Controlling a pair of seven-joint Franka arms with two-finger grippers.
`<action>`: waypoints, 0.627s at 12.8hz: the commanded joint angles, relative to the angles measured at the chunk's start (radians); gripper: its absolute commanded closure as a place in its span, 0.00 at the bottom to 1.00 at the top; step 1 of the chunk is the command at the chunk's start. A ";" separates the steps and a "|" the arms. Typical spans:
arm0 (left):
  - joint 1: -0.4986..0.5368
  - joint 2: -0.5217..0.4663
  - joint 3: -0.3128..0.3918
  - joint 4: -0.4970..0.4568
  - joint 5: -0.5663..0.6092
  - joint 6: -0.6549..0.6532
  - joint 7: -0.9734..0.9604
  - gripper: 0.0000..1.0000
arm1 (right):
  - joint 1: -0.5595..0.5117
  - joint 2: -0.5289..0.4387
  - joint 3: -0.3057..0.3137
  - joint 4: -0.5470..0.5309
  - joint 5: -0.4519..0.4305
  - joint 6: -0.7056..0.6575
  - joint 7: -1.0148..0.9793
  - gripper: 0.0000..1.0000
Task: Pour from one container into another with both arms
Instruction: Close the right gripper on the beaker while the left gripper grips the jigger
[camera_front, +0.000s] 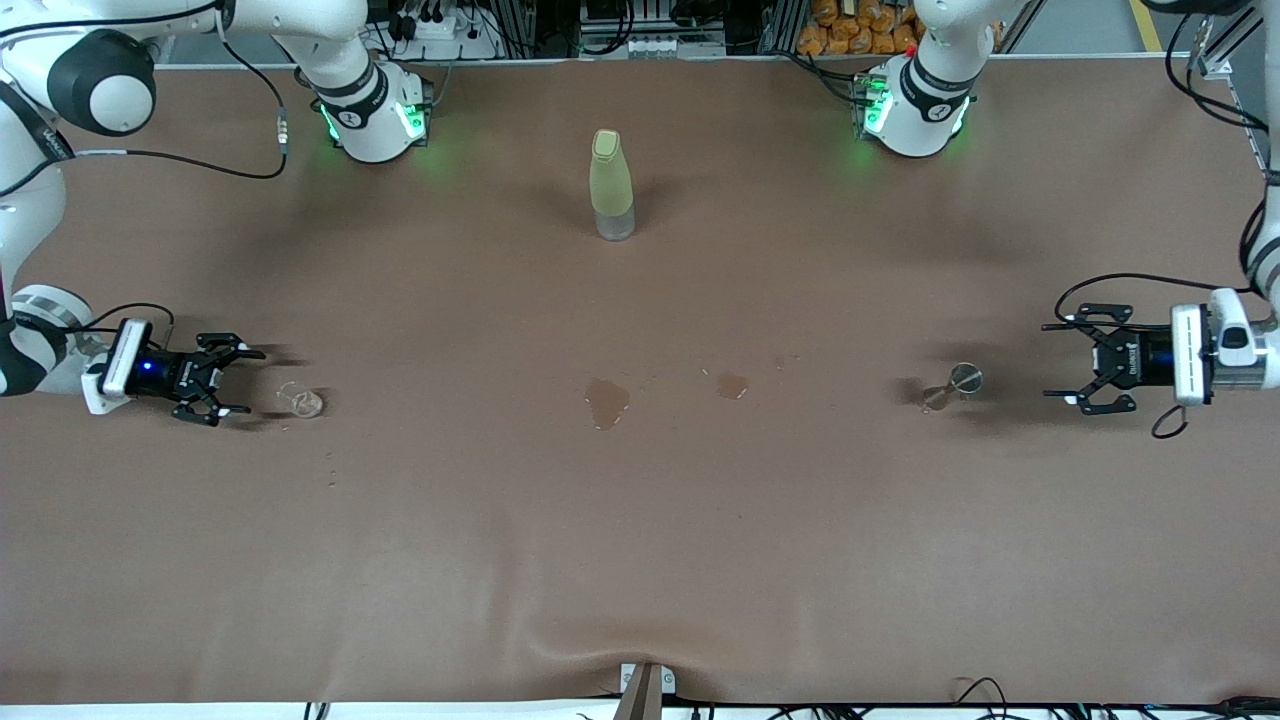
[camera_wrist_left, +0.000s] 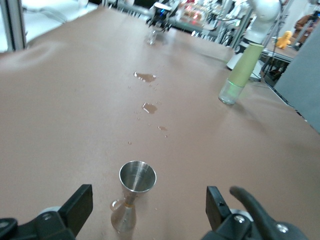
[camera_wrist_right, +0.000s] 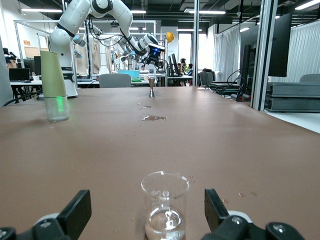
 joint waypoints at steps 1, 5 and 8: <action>0.005 0.077 -0.009 0.025 -0.056 -0.030 0.154 0.00 | -0.009 0.034 0.011 0.027 0.016 0.004 -0.003 0.00; 0.002 0.132 -0.010 0.028 -0.074 -0.030 0.203 0.00 | 0.023 0.056 0.017 0.031 0.019 0.011 -0.062 0.00; 0.002 0.182 -0.010 0.030 -0.094 -0.030 0.273 0.00 | 0.023 0.108 0.017 0.050 0.066 0.041 -0.068 0.00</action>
